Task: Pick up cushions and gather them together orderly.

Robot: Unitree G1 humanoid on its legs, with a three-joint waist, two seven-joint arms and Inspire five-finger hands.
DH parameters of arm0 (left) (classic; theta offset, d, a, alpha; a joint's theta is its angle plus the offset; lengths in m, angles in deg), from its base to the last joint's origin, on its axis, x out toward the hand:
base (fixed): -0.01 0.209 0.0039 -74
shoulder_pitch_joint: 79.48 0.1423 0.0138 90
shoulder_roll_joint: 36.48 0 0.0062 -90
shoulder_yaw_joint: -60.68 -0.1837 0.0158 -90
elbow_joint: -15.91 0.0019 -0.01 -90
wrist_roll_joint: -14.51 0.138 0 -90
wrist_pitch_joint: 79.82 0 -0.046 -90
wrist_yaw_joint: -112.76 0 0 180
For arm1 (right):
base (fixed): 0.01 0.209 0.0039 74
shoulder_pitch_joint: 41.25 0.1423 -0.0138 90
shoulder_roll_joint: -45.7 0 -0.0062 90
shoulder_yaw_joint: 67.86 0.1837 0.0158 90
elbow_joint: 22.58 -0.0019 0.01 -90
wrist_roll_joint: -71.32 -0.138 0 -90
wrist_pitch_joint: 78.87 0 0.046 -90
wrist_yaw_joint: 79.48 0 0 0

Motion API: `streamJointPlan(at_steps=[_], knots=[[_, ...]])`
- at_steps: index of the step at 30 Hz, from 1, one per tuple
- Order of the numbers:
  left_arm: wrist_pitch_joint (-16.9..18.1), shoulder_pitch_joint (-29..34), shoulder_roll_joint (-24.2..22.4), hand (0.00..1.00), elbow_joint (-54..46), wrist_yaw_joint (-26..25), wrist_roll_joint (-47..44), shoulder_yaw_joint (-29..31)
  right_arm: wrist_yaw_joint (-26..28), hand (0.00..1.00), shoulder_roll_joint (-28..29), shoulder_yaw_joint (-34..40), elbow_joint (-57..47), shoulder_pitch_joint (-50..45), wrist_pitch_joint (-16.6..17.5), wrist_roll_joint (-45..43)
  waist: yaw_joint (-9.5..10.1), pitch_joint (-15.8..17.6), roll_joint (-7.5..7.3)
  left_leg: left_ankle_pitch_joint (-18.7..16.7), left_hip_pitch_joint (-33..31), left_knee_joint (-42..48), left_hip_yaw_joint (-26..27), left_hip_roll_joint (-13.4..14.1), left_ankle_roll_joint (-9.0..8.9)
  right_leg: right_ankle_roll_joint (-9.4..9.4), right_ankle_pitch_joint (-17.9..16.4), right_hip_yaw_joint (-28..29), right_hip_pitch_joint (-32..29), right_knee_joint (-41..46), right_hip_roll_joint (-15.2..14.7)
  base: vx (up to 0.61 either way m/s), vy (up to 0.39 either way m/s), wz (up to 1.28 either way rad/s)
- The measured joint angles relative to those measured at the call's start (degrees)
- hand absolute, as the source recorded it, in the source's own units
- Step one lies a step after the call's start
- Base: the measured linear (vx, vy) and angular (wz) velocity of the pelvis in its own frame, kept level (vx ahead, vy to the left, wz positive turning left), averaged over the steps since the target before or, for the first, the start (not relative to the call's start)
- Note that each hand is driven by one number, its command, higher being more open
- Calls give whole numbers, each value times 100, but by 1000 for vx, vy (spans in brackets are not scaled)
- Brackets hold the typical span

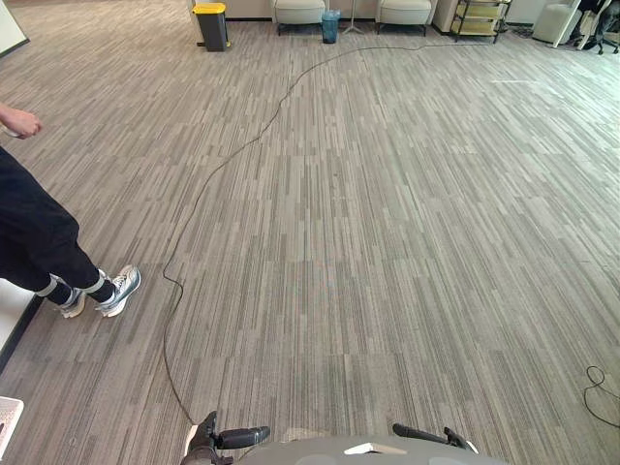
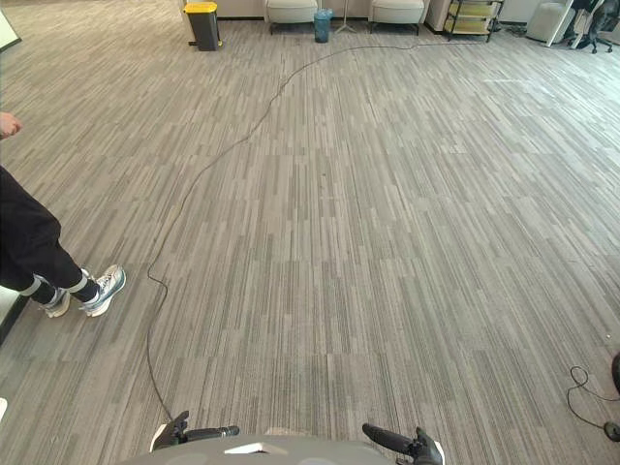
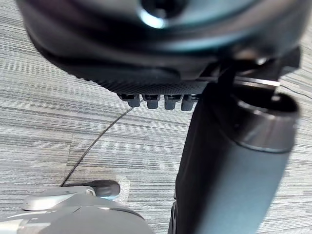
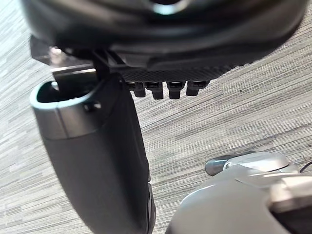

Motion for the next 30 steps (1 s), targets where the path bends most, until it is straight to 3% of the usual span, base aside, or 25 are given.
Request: streamJointPlan(at_steps=[17, 30], knots=[[-2, -115, -45, 100, 38, 71, -7, 58, 0, 100, -4, 109, -15, 311, 4, 131, 18, 246, 80, 194, 131, -315, 214, -52, 49, 88, 185, 174, 6, -175, -36, -43, 8, -6], [-2, -91, -165, 100, 6, 108, -31, 462, -9, 100, 61, 282, -154, 237, -2, 153, 31, 255, 83, 137, 107, -306, 228, 28, -72, 25, 134, 152, -6, -162, 25, -3, -7, 1]])
